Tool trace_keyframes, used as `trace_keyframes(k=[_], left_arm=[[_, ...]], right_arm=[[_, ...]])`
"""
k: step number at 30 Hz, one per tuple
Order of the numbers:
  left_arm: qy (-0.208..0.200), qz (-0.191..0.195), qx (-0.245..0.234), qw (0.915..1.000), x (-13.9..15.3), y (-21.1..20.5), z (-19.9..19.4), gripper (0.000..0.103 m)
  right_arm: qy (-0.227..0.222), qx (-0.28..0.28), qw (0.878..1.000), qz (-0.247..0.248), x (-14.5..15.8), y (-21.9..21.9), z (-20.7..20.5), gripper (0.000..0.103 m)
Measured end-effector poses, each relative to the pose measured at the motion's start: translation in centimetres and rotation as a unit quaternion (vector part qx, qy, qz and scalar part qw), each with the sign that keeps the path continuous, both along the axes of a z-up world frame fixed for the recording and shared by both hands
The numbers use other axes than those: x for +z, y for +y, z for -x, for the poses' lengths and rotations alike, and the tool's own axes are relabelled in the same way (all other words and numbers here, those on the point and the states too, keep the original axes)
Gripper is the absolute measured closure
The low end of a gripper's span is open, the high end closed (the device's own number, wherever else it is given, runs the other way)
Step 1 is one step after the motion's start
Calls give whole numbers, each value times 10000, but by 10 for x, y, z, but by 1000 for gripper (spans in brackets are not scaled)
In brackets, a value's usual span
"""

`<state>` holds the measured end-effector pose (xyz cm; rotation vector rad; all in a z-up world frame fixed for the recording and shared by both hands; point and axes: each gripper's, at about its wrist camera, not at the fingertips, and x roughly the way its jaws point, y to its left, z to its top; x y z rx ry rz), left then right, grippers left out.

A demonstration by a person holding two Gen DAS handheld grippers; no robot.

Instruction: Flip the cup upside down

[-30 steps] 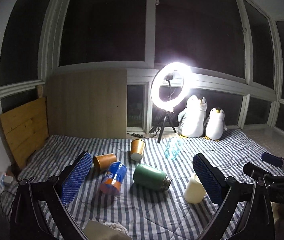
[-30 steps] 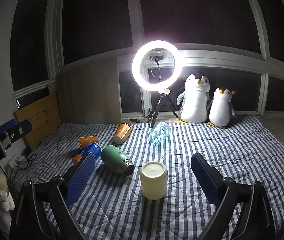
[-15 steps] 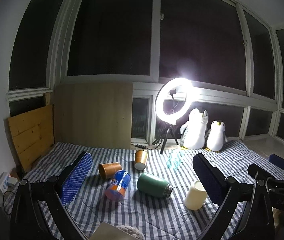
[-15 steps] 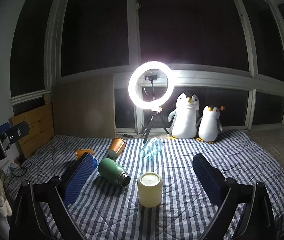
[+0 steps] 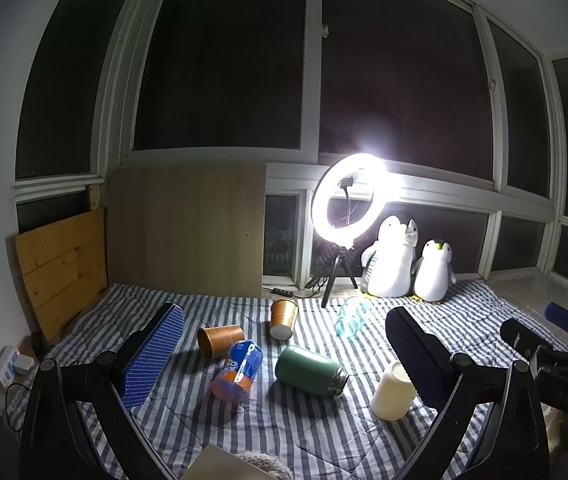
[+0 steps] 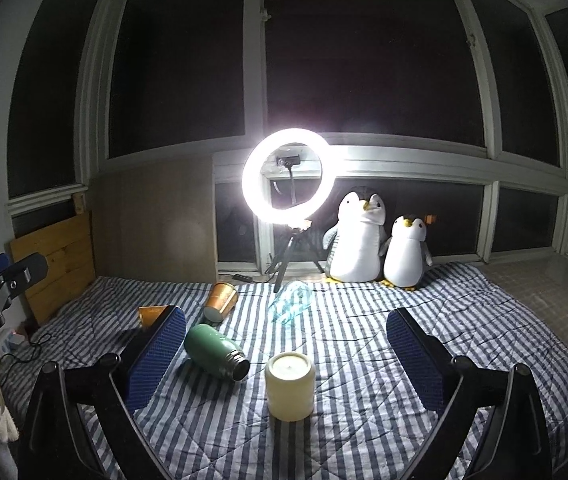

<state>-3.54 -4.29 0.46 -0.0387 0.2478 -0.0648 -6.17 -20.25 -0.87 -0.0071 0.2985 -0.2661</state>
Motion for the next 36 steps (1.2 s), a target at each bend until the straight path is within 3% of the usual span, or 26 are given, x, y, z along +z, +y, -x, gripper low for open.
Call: trace_keyframes(k=[36], left_arm=[[26,11,-134,9999,-3,-5,-6,1]], right_arm=[[-554,-337,9979,88,11,-3,15,3]])
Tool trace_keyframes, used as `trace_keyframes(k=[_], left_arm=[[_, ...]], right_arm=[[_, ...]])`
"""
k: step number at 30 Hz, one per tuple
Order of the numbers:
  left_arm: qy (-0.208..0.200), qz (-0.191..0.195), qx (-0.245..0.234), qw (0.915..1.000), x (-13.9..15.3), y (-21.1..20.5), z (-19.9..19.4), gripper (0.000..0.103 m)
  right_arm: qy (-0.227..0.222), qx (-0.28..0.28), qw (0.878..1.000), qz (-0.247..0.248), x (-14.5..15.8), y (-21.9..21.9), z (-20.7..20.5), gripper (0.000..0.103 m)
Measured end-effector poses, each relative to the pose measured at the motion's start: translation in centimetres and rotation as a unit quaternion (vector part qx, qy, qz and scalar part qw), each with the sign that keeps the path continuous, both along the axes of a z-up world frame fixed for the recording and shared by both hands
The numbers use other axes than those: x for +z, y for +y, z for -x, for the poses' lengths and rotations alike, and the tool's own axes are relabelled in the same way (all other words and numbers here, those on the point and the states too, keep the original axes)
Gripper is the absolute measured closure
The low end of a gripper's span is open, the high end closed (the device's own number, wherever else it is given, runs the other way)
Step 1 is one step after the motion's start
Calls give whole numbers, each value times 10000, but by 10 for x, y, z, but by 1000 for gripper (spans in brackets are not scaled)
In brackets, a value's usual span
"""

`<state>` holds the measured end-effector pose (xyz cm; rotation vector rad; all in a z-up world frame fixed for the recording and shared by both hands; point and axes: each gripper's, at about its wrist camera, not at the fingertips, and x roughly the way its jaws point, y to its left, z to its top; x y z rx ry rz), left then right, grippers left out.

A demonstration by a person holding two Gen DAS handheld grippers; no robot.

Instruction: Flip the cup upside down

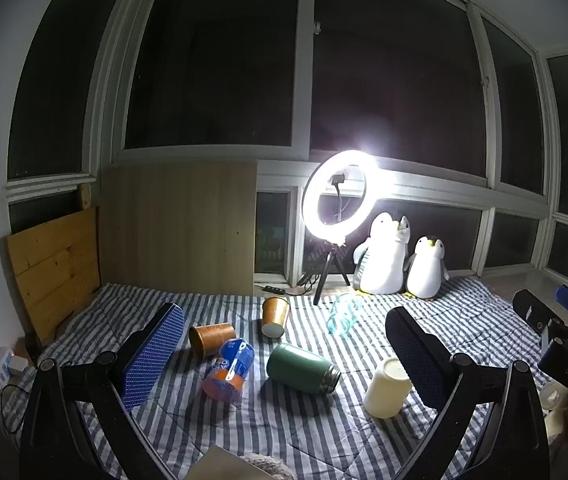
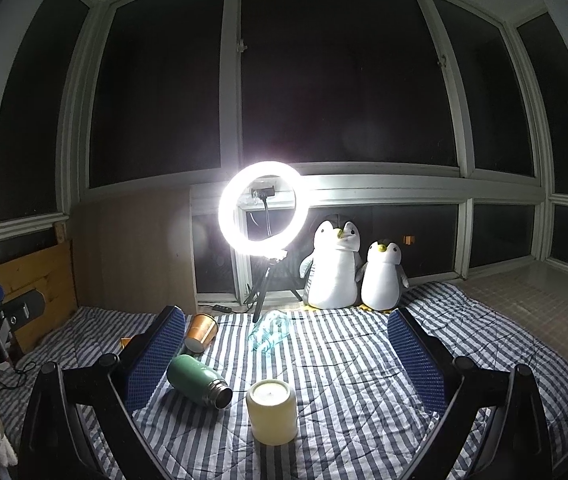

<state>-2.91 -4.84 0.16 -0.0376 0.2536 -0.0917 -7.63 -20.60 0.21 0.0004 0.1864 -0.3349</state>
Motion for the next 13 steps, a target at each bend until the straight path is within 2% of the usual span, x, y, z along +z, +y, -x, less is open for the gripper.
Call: trace_keyframes(k=[13], left_arm=[[-57,77,64,9999,0,2,6,1]], right_arm=[[9,30,10000,40,0,3,-1,2]])
